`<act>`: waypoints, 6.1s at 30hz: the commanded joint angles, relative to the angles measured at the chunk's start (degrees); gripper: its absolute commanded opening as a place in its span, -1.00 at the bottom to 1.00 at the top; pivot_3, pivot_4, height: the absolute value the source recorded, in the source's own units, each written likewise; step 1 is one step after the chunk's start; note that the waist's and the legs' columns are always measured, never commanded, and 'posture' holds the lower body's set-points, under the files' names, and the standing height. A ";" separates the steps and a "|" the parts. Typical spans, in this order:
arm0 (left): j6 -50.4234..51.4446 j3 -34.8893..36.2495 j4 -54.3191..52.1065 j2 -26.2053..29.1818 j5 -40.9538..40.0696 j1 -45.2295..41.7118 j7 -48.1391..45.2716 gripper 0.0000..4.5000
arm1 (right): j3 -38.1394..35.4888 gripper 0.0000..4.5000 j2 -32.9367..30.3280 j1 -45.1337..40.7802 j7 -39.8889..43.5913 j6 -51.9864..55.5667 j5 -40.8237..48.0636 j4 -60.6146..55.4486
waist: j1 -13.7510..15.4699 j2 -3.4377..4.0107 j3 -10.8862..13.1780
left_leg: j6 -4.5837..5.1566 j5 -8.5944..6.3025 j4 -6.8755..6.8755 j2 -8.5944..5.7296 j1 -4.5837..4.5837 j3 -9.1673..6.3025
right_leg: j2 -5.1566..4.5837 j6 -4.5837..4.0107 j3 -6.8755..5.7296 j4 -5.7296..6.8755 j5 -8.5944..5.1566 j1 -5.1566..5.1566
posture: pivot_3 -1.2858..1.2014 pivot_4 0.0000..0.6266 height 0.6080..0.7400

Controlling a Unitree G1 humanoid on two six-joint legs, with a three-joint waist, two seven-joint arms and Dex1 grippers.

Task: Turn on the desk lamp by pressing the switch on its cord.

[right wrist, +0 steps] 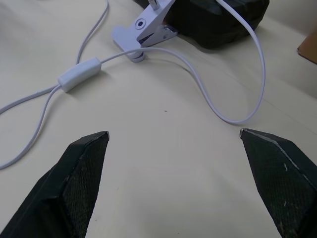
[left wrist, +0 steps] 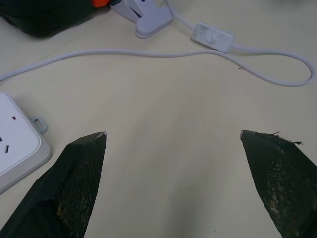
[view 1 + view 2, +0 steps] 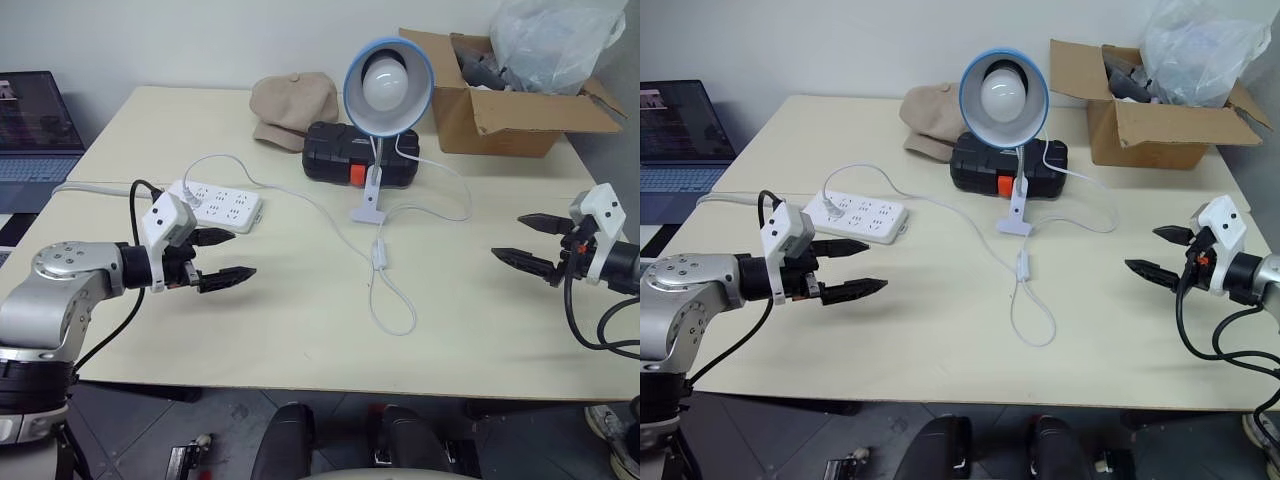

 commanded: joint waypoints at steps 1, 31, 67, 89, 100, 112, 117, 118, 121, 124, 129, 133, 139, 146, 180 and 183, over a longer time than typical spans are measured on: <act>-1.33 0.37 -2.19 1.10 -0.04 0.77 -1.58 1.00 | -1.33 0.96 -1.11 -0.30 0.55 -0.10 0.57 -2.04 | -0.01 0.00 0.00 | 0.00 0.00 0.00 0.00 0.00 0.00 | 0.00 0.00 0.00 0.00 0.00 0.00 | 0.03 -0.52 1.00; -0.53 -2.32 -7.82 0.35 -3.40 -0.83 -7.45 1.00 | 3.59 0.96 4.33 -13.59 -13.06 33.58 9.28 -13.34 | -0.40 0.00 0.00 | 0.00 0.00 -0.02 0.02 -0.05 0.19 | 0.08 0.10 0.34 0.02 0.06 -0.17 | 0.03 -0.52 1.00; -8.19 -9.18 -9.02 -6.07 3.87 0.78 -2.83 1.00 | 15.43 0.96 36.03 -46.54 -28.48 45.98 -1.50 33.22 | -0.68 -0.02 0.00 | 0.05 -0.02 -0.01 0.05 -0.51 0.25 | 0.23 -0.14 0.47 0.12 0.30 -0.68 | 0.03 -0.52 1.00; -9.35 -9.16 -7.96 -6.23 4.96 0.90 -2.93 1.00 | 11.68 -0.82 36.94 -47.10 -27.69 46.79 -1.31 35.24 | -0.58 -0.02 0.00 | 0.05 -0.02 0.02 0.09 -0.57 0.25 | 0.27 -0.13 0.49 0.15 0.32 -0.75 | 0.03 -0.52 1.00; 10.38 -4.42 -8.83 -15.64 -11.51 -6.57 4.71 1.00 | -5.55 -0.82 42.08 -34.04 -26.76 51.71 16.65 3.82 | -0.64 -0.03 -0.01 | 0.05 -0.01 0.07 0.10 -0.86 0.28 | 0.27 -0.07 0.55 0.24 0.37 -1.07 | 0.03 -0.52 1.00; 24.87 -1.36 -5.48 -25.63 -25.53 -12.55 13.43 1.00 | -11.25 -0.82 46.41 -30.08 -30.62 60.57 31.60 -9.36 | -0.92 -0.06 -0.03 | 0.04 0.00 0.18 0.07 -0.68 0.27 | 0.36 -0.07 0.72 0.68 0.37 -1.12 | 0.03 -0.52 1.00; 25.86 -0.47 -4.58 -27.28 -27.52 -13.46 14.82 1.00 | -10.93 -0.82 46.34 -29.64 -32.05 61.54 34.42 -10.39 | -0.90 -0.06 -0.03 | 0.04 0.00 0.19 0.03 -0.69 0.31 | 0.35 -0.07 0.78 0.66 0.37 -1.12 | 0.03 -0.52 1.00; 25.92 -0.47 -4.53 -27.37 -27.83 -13.57 14.82 1.00 | -10.82 -0.82 46.20 -29.59 -32.25 61.68 34.95 -10.47 | -0.89 -0.06 -0.03 | 0.04 0.00 0.20 0.03 -0.69 0.31 | 0.35 -0.07 0.78 0.67 0.37 -1.12 | 0.03 -0.52 1.00; 26.02 -0.58 -4.67 -27.53 -28.36 -13.73 14.67 1.00 | -10.49 -0.82 45.88 -29.53 -33.08 61.74 36.22 -10.58 | -0.90 -0.06 -0.03 | 0.04 0.00 0.19 0.03 -0.69 0.31 | 0.35 -0.07 0.78 0.67 0.37 -1.13 | 0.03 -0.52 1.00; 26.27 -0.58 -4.99 -27.74 -29.18 -13.80 14.65 1.00 | -9.87 -0.82 45.24 -29.46 -33.58 61.68 37.06 -10.71 | -0.90 -0.06 -0.03 | 0.04 0.00 0.18 0.02 -0.69 0.31 | 0.35 -0.07 0.79 0.66 0.37 -1.13 | 0.03 -0.52 1.00; 26.67 -0.64 -5.10 -27.79 -30.64 -13.74 14.47 1.00 | -8.99 -0.82 44.63 -29.26 -34.49 61.12 38.34 -10.53 | -0.90 -0.06 -0.03 | 0.04 0.00 0.19 0.02 -0.69 0.31 | 0.35 -0.07 0.79 0.66 0.37 -1.13 | 0.03 -0.52 1.00; 26.52 -1.14 -5.26 -27.75 -30.85 -13.41 14.34 0.82 | -8.44 -0.82 44.16 -29.23 -34.83 61.00 39.07 -10.50 | -0.89 -0.06 -0.03 | 0.04 0.00 0.18 0.02 -0.69 0.31 | 0.36 -0.07 0.80 0.65 0.37 -1.13 | 0.03 -0.52 1.00; 26.72 -1.79 -4.69 -27.45 -31.15 -13.02 13.13 0.27 | -7.86 -0.82 43.85 -29.52 -35.87 60.43 40.69 -10.12 | -0.89 -0.06 -0.03 | 0.04 0.00 0.18 0.02 -0.69 0.31 | 0.36 -0.07 0.80 0.65 0.37 -1.13 | 0.03 -0.52 1.00; 25.82 -3.65 -5.70 -27.19 -30.07 -12.07 11.33 -0.25 | -7.78 -0.82 43.36 -30.17 -36.95 60.17 43.32 -9.61 | -0.89 -0.06 -0.03 | 0.04 0.00 0.18 0.02 -0.69 0.31 | 0.37 -0.07 0.80 0.64 0.37 -1.13 | 0.03 -0.52 1.00; 29.91 -0.15 -5.19 -28.15 -37.98 -10.63 14.16 -0.12 | -0.60 -0.82 36.51 -29.96 -38.95 55.13 52.61 -7.33 | -0.85 -0.06 -0.03 | 0.05 0.00 0.16 0.04 -0.74 0.31 | 0.41 -0.04 0.81 0.51 0.37 -1.13 | 0.03 -0.52 1.00; 29.80 0.12 -4.76 -28.90 -38.65 -10.85 15.12 -0.12 | 0.32 -0.82 35.61 -29.92 -38.43 54.62 53.01 -7.51 | -0.87 -0.07 -0.03 | 0.05 0.00 0.16 0.05 -0.74 0.30 | 0.42 -0.03 0.81 0.50 0.37 -1.13 | 0.03 -0.52 1.00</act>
